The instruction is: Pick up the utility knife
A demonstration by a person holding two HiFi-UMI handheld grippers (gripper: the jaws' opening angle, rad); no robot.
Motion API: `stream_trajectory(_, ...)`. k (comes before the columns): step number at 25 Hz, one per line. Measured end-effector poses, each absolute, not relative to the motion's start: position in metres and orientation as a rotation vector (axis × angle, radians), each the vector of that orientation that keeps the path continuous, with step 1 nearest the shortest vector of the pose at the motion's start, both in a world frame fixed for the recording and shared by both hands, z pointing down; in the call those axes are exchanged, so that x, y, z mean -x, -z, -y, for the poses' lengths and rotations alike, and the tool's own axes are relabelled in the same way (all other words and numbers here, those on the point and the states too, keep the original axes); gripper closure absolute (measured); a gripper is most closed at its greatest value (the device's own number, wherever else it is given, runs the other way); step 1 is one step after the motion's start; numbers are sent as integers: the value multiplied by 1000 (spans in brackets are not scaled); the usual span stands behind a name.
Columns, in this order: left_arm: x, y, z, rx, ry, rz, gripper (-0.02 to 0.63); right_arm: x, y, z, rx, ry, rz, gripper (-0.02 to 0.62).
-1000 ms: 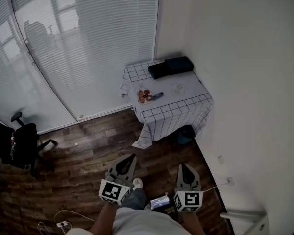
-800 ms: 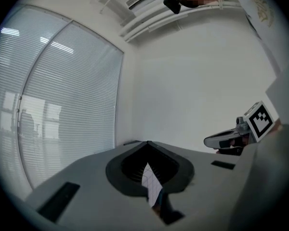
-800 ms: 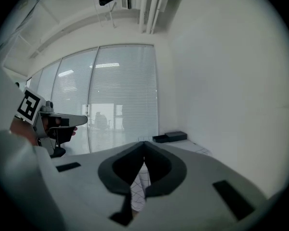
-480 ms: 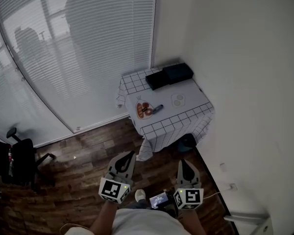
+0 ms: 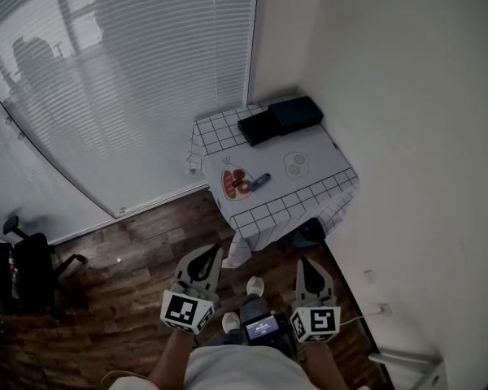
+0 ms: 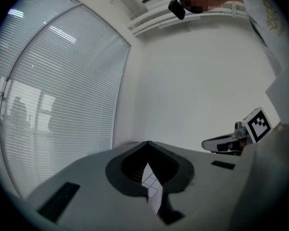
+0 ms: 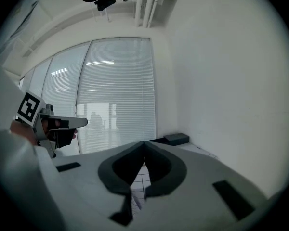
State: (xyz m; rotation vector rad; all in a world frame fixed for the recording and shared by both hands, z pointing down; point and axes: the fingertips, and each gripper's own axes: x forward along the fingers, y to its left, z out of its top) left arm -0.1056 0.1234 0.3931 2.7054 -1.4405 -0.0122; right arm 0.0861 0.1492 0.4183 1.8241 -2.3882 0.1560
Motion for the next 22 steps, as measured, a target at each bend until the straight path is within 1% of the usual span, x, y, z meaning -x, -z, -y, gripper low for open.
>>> stream_trajectory(14,86,-402,2,-2630,-1,1474,600,-99,-420,-16,-1737,-158,2452,589)
stream_trajectory(22,67,-413,49,-2613,-105,1526,600,-115,-427,35,-1676,-174,2481,589)
